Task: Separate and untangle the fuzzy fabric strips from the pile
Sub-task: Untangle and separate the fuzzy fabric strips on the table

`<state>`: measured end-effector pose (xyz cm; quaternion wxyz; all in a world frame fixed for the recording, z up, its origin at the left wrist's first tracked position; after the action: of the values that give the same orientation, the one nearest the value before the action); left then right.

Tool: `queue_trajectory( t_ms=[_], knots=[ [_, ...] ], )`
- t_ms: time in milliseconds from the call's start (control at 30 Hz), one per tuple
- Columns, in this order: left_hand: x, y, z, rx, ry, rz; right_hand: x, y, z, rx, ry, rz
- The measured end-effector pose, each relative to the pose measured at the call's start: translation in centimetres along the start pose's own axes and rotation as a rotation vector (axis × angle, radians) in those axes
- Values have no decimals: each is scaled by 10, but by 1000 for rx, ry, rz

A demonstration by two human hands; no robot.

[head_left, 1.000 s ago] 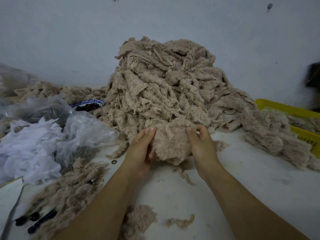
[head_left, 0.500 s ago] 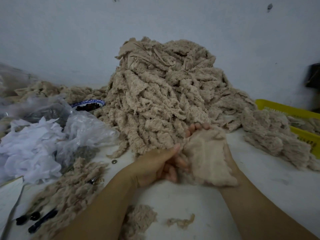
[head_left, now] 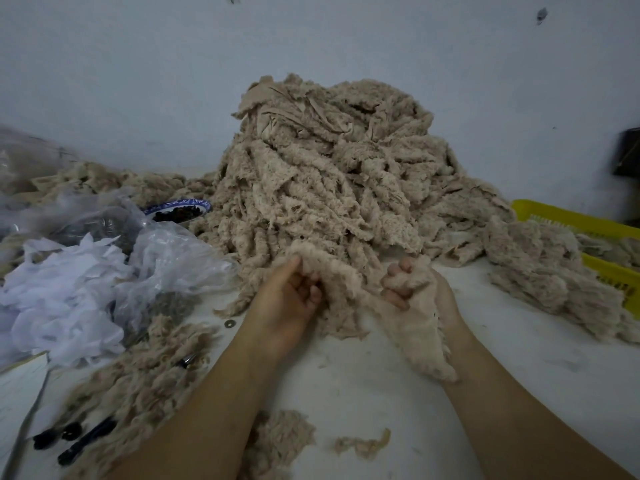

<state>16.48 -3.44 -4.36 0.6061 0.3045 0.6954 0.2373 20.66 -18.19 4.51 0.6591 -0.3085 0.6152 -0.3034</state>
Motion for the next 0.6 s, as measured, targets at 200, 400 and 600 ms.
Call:
queue_trajectory(
  t_ms=[200,400,600],
  knots=[
    [18,16,0,-63,85,-221,100,21,-20,126,350,-641],
    [-5,1,-2,-54,-17,146,66,15,-32,380,62,-1168],
    [-21,-14,-7,-10,-119,295,28,57,-43,282,-278,-1152]
  ],
)
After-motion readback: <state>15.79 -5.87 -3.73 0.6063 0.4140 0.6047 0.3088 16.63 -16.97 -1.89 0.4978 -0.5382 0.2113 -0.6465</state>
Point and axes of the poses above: each hand's wrist, its own z-axis towards the middle knuckle, its own x-axis out of the back of the hand, y = z × x, the point moved 9 cm from there along z, towards the middle knuckle, and after that the axes turned 5 degrees about x, right-handed, at the moved point
